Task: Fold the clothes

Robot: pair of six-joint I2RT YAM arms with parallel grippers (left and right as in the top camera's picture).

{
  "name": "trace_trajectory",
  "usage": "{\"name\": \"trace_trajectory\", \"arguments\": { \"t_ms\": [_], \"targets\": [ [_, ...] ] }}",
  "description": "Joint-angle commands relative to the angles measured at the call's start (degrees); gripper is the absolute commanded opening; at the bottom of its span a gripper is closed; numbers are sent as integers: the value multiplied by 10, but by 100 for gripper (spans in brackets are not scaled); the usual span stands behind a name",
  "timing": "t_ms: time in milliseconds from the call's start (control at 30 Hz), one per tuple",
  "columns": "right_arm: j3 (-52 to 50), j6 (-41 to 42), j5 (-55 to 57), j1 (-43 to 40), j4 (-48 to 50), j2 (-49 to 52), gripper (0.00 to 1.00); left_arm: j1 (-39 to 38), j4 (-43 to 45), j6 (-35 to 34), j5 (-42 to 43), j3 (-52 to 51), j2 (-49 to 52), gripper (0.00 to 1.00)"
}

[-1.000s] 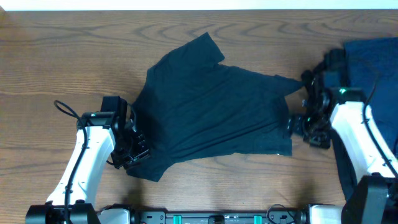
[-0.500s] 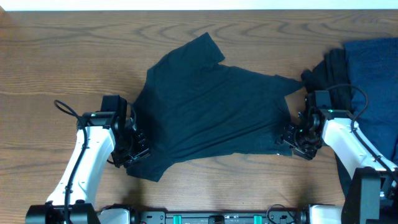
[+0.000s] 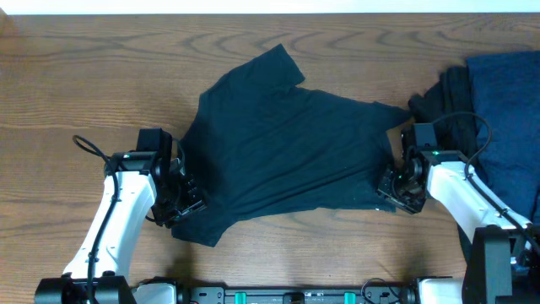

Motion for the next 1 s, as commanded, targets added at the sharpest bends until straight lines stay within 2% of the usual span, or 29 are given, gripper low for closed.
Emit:
{"name": "trace_trajectory", "arguments": {
  "t_ms": [0,200,300,400,633,733,833,967],
  "targets": [
    [-14,10,14,6,7,6,53,-1,0,5,-6,-2,-2,51],
    [-31,9,14,6,15,6,55,-1,3,5,-6,-2,-2,51],
    [-43,9,14,6,23,6,54,-1,3,-11,-37,-4,-2,51],
    [-59,9,14,6,37,6,55,-1,11,-32,-77,-11,-2,65],
    [-65,4,5,6,48,6,63,-1,49,-42,-80,-19,-2,69],
    [-64,-17,3,6,45,6,69,-1,66,-35,-65,-18,-2,67],
    [-50,-26,3,5,34,5,75,-1,81,4,-28,-2,-2,63],
    [7,-43,3,5,-21,4,79,-5,81,7,-27,54,-2,57]
  ]
}}
